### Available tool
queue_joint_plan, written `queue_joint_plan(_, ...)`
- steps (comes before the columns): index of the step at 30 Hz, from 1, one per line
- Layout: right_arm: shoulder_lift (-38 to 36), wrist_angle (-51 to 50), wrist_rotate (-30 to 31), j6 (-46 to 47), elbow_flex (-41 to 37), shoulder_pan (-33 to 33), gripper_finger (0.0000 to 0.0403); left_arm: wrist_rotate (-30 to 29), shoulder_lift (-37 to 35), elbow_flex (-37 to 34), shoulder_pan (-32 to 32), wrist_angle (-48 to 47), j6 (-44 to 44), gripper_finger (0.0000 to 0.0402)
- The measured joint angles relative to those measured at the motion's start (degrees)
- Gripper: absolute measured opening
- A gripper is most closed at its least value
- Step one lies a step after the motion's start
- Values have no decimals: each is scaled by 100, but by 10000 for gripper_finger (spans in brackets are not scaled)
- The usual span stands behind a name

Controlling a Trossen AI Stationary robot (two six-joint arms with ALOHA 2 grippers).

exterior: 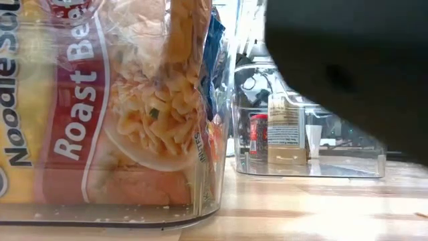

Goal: Pick & Place Food Item
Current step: Put the bottom blue spoon into the white bin, then put the red noodle pack into the left transparent bin

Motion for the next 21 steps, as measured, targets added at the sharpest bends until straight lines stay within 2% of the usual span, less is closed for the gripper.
queue_joint_plan(6,0,-7,-45,-9,0,2,122,-195,-77,116,-48,-189,256,0)
queue_joint_plan(14,0,-3,-127,-9,0,4,122,-42,-793,115,-118,-401,984,0)
queue_joint_plan(17,0,-3,-127,-9,0,4,122,157,-1139,115,-197,-382,1641,0)
queue_joint_plan(21,-20,-3,-127,-9,0,4,122,856,-1609,117,-294,-588,3215,0)
